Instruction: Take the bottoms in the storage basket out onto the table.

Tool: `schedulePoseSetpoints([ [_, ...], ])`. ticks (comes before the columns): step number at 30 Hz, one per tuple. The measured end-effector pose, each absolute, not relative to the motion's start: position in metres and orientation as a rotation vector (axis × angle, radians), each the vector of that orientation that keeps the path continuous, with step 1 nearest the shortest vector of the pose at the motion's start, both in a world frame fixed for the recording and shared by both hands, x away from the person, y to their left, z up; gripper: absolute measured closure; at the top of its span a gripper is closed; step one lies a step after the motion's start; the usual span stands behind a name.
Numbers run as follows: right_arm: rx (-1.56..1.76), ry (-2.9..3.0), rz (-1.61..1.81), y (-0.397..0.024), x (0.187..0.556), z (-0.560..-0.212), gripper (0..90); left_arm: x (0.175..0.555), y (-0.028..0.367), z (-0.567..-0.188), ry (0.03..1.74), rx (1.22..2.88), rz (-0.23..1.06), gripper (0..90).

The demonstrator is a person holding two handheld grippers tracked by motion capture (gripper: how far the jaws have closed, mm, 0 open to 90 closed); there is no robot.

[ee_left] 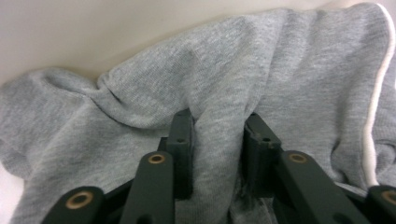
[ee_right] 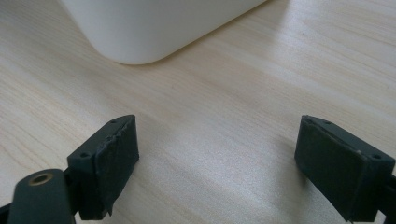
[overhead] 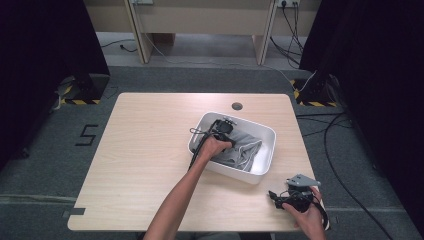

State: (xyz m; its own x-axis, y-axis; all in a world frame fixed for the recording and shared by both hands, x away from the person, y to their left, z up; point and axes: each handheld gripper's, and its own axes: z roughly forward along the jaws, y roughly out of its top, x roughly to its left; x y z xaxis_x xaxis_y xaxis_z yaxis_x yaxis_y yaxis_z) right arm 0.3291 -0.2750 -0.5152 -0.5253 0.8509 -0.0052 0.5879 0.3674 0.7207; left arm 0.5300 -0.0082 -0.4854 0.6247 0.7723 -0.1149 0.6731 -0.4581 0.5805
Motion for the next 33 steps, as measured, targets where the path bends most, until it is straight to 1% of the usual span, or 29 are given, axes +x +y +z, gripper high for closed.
schedulePoseSetpoints([
  [5,1.254,2.254,0.957,-0.275,0.329,-0.515,14.4,0.529,-0.009,-0.482,1.119,2.271,0.218,72.2],
  [7,1.254,2.255,0.956,-0.275,0.329,-0.515,14.4,0.527,-0.005,-0.476,1.121,2.251,0.176,73.3],
  [8,1.258,2.254,0.957,-0.275,0.329,-0.515,14.4,0.527,-0.005,-0.476,1.121,2.251,0.176,73.6],
  [18,1.259,2.254,0.954,-0.275,0.329,-0.515,14.4,0.511,0.003,-0.43,1.016,2.187,0.234,74.3],
  [33,1.271,2.252,0.955,-0.274,0.33,-0.515,14.4,0.49,0.021,-0.377,0.918,2.093,0.3,74.5],
])
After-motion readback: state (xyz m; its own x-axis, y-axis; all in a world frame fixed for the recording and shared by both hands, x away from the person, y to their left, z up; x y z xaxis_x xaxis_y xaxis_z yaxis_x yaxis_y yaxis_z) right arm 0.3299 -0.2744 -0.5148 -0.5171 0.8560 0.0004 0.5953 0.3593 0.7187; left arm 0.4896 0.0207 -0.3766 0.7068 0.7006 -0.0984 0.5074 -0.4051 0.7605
